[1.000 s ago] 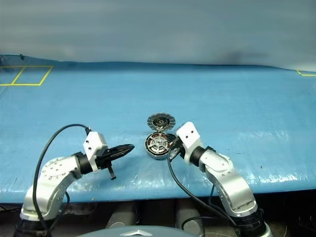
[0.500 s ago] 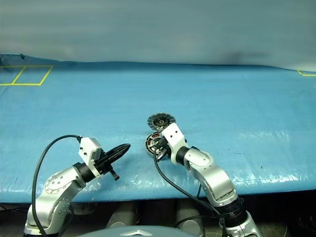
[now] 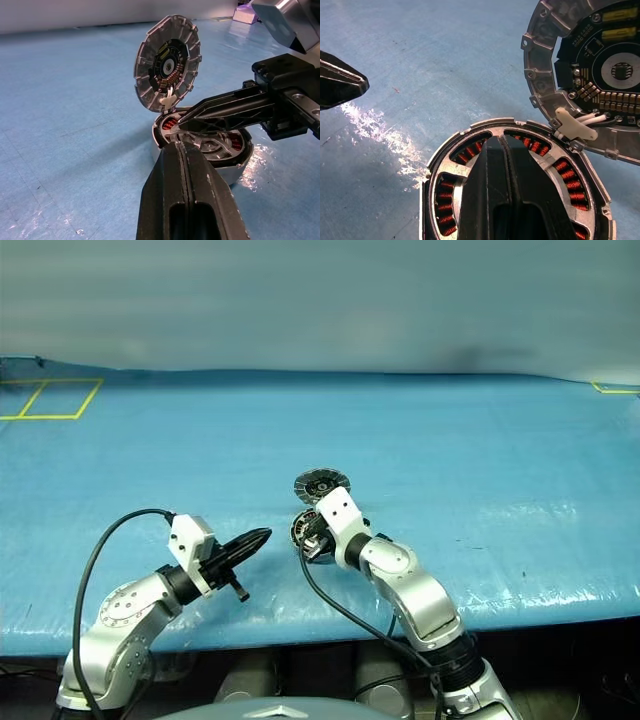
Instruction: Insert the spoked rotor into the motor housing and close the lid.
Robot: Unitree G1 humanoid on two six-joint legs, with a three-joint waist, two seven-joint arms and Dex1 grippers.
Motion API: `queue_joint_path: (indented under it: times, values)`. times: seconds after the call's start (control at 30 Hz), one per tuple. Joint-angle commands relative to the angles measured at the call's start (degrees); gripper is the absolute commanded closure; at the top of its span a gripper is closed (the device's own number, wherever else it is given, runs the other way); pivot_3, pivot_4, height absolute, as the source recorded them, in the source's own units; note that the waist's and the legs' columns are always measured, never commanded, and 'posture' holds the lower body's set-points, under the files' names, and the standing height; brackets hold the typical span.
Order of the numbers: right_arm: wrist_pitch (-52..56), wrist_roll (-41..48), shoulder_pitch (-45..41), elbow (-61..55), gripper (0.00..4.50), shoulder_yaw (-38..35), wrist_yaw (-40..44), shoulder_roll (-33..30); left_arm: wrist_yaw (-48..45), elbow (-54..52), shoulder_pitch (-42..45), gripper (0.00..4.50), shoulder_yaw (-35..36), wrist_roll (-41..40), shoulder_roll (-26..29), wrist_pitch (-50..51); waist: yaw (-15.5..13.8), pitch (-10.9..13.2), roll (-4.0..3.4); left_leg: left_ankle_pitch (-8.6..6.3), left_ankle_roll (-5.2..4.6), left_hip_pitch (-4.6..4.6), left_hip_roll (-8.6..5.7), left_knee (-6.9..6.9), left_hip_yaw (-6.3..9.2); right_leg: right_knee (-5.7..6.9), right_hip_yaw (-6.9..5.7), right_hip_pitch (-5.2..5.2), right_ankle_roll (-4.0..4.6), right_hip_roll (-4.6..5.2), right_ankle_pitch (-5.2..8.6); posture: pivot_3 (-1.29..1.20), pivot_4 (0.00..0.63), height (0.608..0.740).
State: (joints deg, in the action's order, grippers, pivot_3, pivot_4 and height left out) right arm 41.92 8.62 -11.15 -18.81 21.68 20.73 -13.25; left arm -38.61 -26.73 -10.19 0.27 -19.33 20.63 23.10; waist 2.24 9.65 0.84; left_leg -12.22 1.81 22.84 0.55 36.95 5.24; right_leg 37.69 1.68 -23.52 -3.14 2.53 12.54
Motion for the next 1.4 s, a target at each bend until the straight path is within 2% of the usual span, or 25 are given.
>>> queue_joint_path:
  times: [0.03,0.17,0.53,0.73,0.9,1.2,1.4]
  values:
    - [3.8,-3.4,1.1,0.8,4.49,4.5,1.5,-4.6,0.5,-1.1,-0.1,4.5,-0.4,-1.3,0.1,-0.4,0.0,-0.1,-0.06,-0.1,0.16,0.01,0.0,0.0,-0.02,-0.04,0.0,0.0,0.0,0.03,0.0,0.0,0.15,0.74]
    - [4.5,-3.4,1.0,-2.0,4.49,5.8,3.1,-6.7,0.7,-1.0,0.0,4.5,-0.8,-1.7,0.3,-0.2,-0.3,-0.2,-0.02,-0.02,-0.09,0.08,-0.05,-0.07,-0.06,-0.25,-0.01,0.01,-0.01,0.08,0.0,0.0,0.15,0.74]
    - [7.0,-0.9,1.5,-7.2,4.49,1.7,2.7,-4.1,1.1,-0.4,0.8,4.5,-2.0,-2.0,0.7,0.1,-0.5,-0.3,0.05,-0.09,-0.2,0.14,-0.02,-1.12,-0.13,-0.79,-0.03,0.08,0.0,0.0,0.11,0.0,0.15,0.74]
    - [4.7,-3.4,2.6,-8.2,4.49,5.3,4.5,-8.6,1.2,-0.3,0.9,4.5,-2.1,-2.0,0.8,0.1,-0.6,-0.3,0.06,-0.1,-0.2,0.13,-0.02,-1.01,-0.15,-0.81,-0.03,0.11,0.01,0.02,0.14,0.0,0.15,0.74]
    - [1.0,-2.9,4.5,-8.5,4.49,5.5,6.3,-9.6,1.3,0.0,1.0,4.5,-2.2,-2.0,0.8,0.2,-0.6,-0.3,0.07,-0.1,-0.2,0.12,-0.01,-1.03,-0.15,-0.81,-0.03,0.12,0.01,0.01,0.14,0.0,0.15,0.74]
    - [1.5,-2.8,4.3,-7.4,4.49,4.0,5.0,-7.1,1.2,0.5,1.4,4.5,-2.5,-2.0,0.7,0.3,-0.4,-0.3,0.06,-0.1,-0.2,0.11,0.03,-1.0,-0.17,-0.78,-0.03,0.11,0.01,-0.01,0.13,0.0,0.15,0.74]
    - [2.1,0.5,4.2,-9.6,4.49,0.7,5.7,-4.7,1.1,0.4,1.4,4.5,-2.5,-2.1,0.9,0.3,-0.4,-0.3,0.06,-0.1,-0.2,0.13,0.03,-1.01,-0.17,-0.79,-0.02,0.1,0.01,-0.01,0.13,0.0,0.15,0.74]
